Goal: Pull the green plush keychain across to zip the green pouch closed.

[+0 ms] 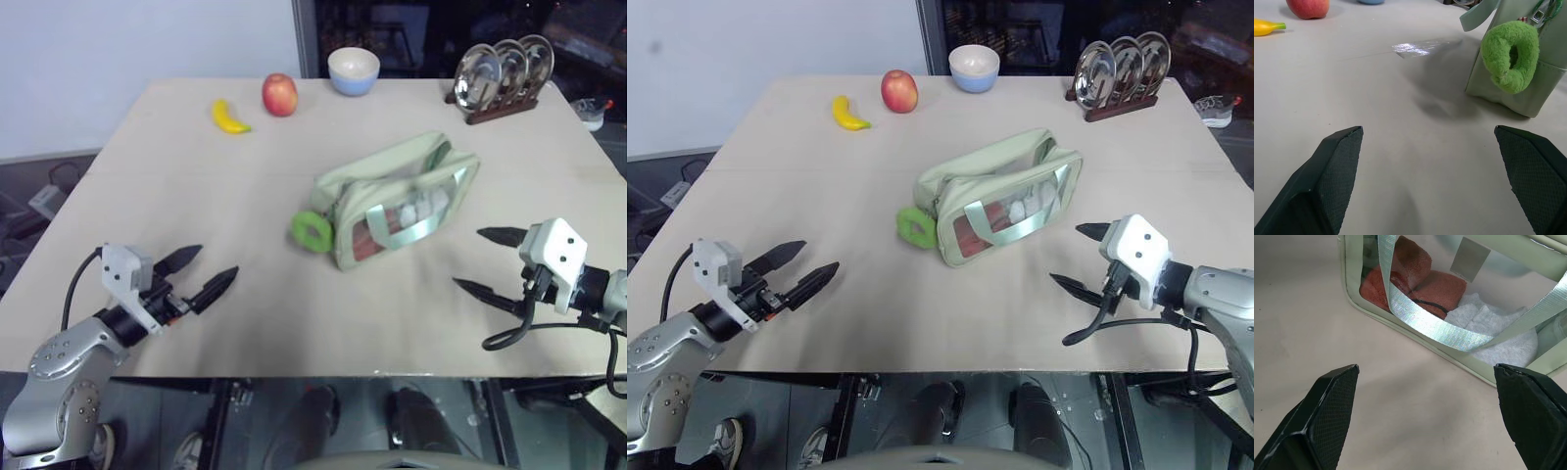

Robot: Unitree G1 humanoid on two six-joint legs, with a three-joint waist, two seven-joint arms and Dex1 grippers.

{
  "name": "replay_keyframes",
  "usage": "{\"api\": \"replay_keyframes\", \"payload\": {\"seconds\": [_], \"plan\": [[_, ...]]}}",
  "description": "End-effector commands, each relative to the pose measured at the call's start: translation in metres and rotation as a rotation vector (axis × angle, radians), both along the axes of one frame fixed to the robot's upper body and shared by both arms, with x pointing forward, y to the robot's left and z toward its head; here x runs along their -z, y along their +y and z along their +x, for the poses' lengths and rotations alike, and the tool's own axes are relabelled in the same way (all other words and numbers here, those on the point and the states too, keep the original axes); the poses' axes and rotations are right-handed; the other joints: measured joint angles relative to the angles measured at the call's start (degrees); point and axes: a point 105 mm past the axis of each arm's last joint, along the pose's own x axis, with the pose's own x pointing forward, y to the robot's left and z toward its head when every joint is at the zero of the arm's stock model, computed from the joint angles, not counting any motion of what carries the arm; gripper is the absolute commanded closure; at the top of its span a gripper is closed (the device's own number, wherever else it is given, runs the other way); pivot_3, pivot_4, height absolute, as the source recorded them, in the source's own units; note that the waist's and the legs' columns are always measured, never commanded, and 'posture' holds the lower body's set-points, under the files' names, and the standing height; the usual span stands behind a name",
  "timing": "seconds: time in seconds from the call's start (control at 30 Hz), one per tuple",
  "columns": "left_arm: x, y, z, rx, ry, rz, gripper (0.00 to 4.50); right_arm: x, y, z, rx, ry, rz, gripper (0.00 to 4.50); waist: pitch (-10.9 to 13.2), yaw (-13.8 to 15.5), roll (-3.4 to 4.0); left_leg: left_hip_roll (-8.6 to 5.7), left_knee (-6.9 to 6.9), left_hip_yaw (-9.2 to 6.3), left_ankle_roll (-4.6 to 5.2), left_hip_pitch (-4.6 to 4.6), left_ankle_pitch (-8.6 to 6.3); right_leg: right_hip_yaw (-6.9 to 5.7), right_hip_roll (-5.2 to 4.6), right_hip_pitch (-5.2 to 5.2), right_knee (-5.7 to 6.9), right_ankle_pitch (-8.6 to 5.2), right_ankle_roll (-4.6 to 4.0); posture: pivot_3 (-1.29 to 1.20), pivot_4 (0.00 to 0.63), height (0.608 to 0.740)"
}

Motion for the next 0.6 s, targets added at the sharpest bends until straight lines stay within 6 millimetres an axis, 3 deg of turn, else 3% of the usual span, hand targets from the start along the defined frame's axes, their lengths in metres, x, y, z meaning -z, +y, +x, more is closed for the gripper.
{"api": "replay_keyframes", "payload": {"seconds": [0.03, 0.33, 0.6], "plan": [[-0.017, -0.007, -0.007, 0.069, -0.061, 0.019, 0.03, -0.014, 0.006, 0.001, -0.045, -0.128, -0.06, 0.0, 0.0, -0.1, 0.0, 0.0, 0.0, 0.0, 0.02, 0.0, -0.01, 0.0, 0.0, 0.01, -0.02, 0.0, 0.0, 0.0, 0.15, 0.74], [-0.026, -0.057, -0.035, 0.41, -0.147, -0.004, 0.03, -0.065, 0.03, 0.011, -0.19, -0.496, -0.19, 0.0, 0.0, -0.2, 0.0, 0.04, -0.13, 0.32, 0.14, 0.03, -0.1, -0.01, -0.01, 0.01, -0.26, 0.03, 0.03, 0.0, 0.15, 0.74], [-0.039, -0.069, -0.046, 0.6, -0.186, -0.029, 0.03, -0.071, 0.055, 0.041, -0.326, -0.631, -0.352, 0.0, 0.0, -0.2, 0.02, 0.15, -0.27, 0.47, 0.16, 0.1, -0.11, 0.02, 0.03, -0.01, -0.31, 0.03, 0.01, 0.0, 0.15, 0.74]]}}
